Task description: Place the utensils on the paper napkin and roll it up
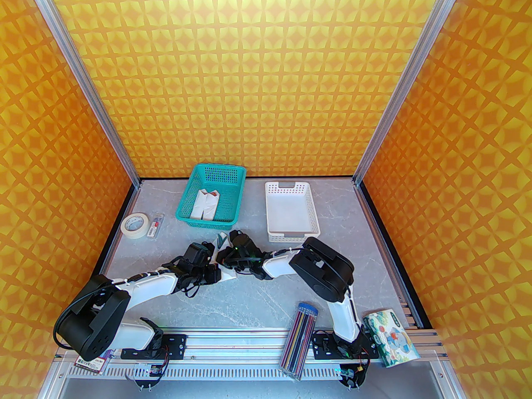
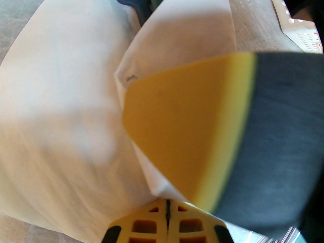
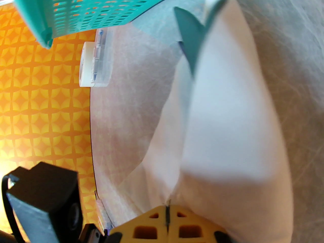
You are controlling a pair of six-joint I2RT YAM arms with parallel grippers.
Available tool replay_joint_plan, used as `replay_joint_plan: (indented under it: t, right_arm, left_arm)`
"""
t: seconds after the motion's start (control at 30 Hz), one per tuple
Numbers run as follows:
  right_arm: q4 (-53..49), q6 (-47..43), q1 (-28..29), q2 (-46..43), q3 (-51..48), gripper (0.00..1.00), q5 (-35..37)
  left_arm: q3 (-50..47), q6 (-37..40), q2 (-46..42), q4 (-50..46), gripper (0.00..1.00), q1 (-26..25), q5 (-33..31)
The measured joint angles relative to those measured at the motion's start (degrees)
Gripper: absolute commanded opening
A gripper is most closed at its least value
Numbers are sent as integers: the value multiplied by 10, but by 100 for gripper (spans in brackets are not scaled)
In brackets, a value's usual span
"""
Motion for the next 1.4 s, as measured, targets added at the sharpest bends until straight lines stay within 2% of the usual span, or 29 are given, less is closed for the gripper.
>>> replay_joint_plan:
  t: [0.23, 0.37, 0.53, 0.63, 0.83, 0.97, 1.07, 1.27, 1.4]
  right_arm:
    - [41, 4, 3, 14, -4, 0, 0]
    - [57, 8, 3, 19, -8, 0, 0]
    - [74, 11, 3, 21, -13, 10, 0]
    - [83, 13, 3, 21, -15, 17, -2]
    - [101, 18, 3, 21, -16, 30, -7]
    - [110, 21, 3, 21, -16, 33, -9]
    - [111, 21, 3, 21, -17, 31, -9]
    - [103, 21, 3, 23, -21, 14, -8]
    - [97, 21, 3, 24, -21, 9, -6]
  left_arm:
    - [-3, 0, -13, -12, 0, 0, -10]
    - [-7, 0, -40, -40, 6, 1, -15]
    - [-7, 5, -101, -82, 12, 17, -17]
    - [-7, 7, -139, -107, 14, 45, -14]
    - [-7, 1, -178, -127, 19, 131, 28]
    - [-8, -16, -182, -119, 23, 175, 67]
    - [-15, -31, -181, -103, 26, 191, 87]
    - [-24, -56, -157, -66, 31, 196, 114]
    - [-26, -59, -130, -49, 31, 196, 124]
